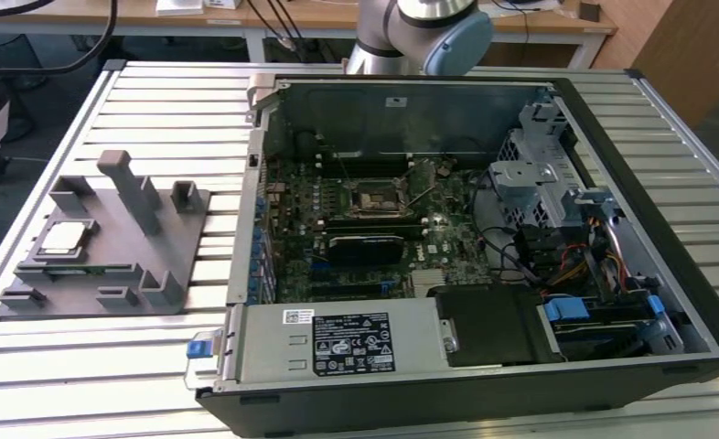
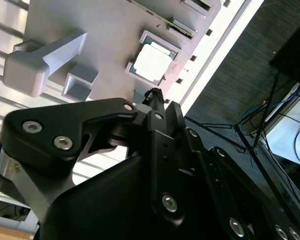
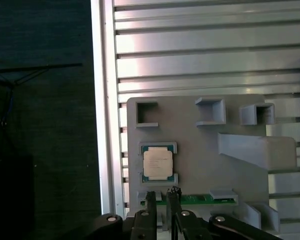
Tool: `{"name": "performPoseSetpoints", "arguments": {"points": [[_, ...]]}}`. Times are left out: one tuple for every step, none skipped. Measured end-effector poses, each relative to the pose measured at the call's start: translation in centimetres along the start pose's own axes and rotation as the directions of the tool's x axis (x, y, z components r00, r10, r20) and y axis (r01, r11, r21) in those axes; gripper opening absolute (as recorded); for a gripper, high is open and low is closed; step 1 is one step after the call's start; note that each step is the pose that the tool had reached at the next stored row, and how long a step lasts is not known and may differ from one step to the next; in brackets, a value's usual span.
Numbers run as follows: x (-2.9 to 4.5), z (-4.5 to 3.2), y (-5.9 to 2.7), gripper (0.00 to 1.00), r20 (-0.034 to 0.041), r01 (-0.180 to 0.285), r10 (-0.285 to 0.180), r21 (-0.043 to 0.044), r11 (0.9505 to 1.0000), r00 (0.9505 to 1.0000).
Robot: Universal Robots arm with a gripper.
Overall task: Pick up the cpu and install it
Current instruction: 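Pick up the cpu and move it towards the insertion slot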
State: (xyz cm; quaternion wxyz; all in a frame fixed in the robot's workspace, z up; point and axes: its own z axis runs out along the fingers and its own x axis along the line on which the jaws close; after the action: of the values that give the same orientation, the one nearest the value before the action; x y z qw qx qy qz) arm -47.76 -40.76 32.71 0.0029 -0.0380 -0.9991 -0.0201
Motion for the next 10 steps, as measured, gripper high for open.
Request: {"name": "performPoseSetpoints", "arguments": {"points": [[0.0, 0.05, -0.01, 0.23, 0.0001, 0.0, 0.0, 0.0001, 1.0, 1.0], [0.0, 0.11, -0.01, 0.23, 0.0001, 0.0, 0.0, 0.0001, 1.0, 1.0], [0.01, 0.18, -0.01, 0.29, 0.0001, 0.0, 0.0, 0.0001, 1.0, 1.0], [0.0, 0.28, -0.02, 0.35, 0.0001, 0.0, 0.0, 0.0002, 1.0, 1.0], [0.0, 0.44, -0.02, 0.41, 0.0001, 0.0, 0.0, 0.0002, 1.0, 1.0], [0.0, 0.62, -0.03, 0.41, 0.0001, 0.0, 0.0, 0.0003, 1.0, 1.0], [0.0, 0.8, -0.04, 0.47, 0.0, 0.0, 0.0, 0.0003, 1.0, 1.0], [0.0, 0.98, -0.05, 0.53, 0.0, 0.002, -0.002, 0.0003, 1.0, 1.0], [0.0, 1.15, -0.06, 0.58, -0.0002, 0.006, -0.006, 0.0004, 1.0, 1.0], [0.0, 1.33, -0.06, 0.58, -0.0004, 0.012, -0.012, 0.0005, 0.9999, 0.9999]]}}
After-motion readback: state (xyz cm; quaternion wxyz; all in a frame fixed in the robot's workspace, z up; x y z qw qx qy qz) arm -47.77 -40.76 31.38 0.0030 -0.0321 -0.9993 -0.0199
